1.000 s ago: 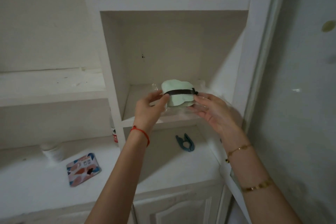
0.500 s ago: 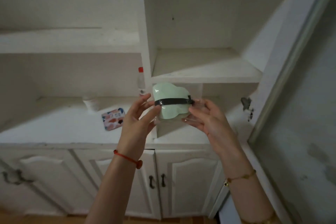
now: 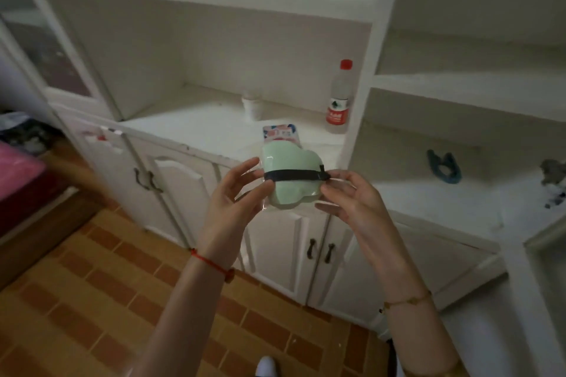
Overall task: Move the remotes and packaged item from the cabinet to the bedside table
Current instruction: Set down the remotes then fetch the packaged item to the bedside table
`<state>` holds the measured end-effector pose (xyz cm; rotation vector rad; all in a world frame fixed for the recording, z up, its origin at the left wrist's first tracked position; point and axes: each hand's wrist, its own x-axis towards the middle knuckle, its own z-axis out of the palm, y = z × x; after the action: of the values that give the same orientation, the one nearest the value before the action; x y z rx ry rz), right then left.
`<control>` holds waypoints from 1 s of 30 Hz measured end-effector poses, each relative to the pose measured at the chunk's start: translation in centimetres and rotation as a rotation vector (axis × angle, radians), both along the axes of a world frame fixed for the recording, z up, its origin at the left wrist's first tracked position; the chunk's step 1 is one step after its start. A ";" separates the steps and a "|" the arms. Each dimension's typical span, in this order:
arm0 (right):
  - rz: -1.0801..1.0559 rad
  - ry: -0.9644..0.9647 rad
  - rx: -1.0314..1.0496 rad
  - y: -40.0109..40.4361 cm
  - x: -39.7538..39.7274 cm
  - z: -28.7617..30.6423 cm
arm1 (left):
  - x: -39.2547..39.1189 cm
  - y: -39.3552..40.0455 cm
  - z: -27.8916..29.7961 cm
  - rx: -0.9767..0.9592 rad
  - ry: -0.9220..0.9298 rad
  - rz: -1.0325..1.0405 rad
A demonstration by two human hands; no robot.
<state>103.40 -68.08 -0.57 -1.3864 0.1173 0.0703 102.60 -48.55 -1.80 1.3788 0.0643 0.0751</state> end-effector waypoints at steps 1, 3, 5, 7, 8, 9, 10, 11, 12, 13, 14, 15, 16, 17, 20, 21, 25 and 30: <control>0.043 0.017 -0.010 1.1 0.1 -0.4 | -0.6 1.1 -0.3 0.007 0.011 0.029; 0.122 0.043 -0.029 3.4 0.4 -1.1 | -1.7 3.5 -0.9 0.009 0.034 0.092; 0.196 0.059 -0.052 5.9 0.7 -1.7 | -3.0 5.9 -1.6 0.001 0.052 0.154; 0.269 0.071 -0.063 8.9 1.0 -2.3 | -4.3 8.4 -2.2 -0.012 0.073 0.220; 0.300 0.076 -0.072 10.4 1.1 -2.6 | -4.9 9.8 -2.6 -0.022 0.080 0.257; 0.332 0.081 -0.085 12.0 1.2 -3.0 | -5.5 11.1 -2.9 -0.029 0.084 0.294; 0.364 0.083 -0.097 13.7 1.3 -3.4 | -6.2 12.5 -3.2 -0.032 0.088 0.335; 0.399 0.082 -0.106 15.4 1.3 -3.9 | -6.8 13.9 -3.5 -0.035 0.093 0.378; 0.437 0.080 -0.117 17.3 1.2 -4.3 | -7.5 15.3 -3.8 -0.039 0.098 0.424; 0.475 0.078 -0.129 19.2 1.1 -4.7 | -8.2 16.8 -4.0 -0.043 0.104 0.469; 0.512 0.081 -0.141 21.2 0.9 -5.1 | -8.9 18.3 -4.3 -0.044 0.114 0.510; 0.550 0.086 -0.148 23.2 0.6 -5.3 | -9.6 19.9 -4.6 -0.042 0.124 0.546; 0.589 0.091 -0.148 25.3 0.3 -5.6 | -10.4 21.6 -4.8 -0.036 0.130 0.577; 0.628 0.095 -0.138 27.3 0.1 -5.9 | -11.1 23.2 -5.1 -0.027 0.131 0.604; 0.745 0.099 -0.121 33.5 -0.8 -6.6 | -13.2 28.1 -5.9 -0.007 0.142 0.676; 0.778 0.094 -0.130 35.4 -1.0 -6.9 | -13.9 29.6 -6.1 -0.002 0.149 0.701; 0.896 0.070 -0.156 42.7 -2.1 -8.1 | -17.1 35.1 -6.7 -0.014 0.165 0.769; 1.101 0.044 -0.240 50.1 -4.1 -8.6 | -21.3 40.2 -7.5 -0.072 0.181 0.879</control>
<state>99.31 -18.01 -9.20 -1.5440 -0.6322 1.0257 81.32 -8.37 -9.31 1.1949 0.8146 0.6733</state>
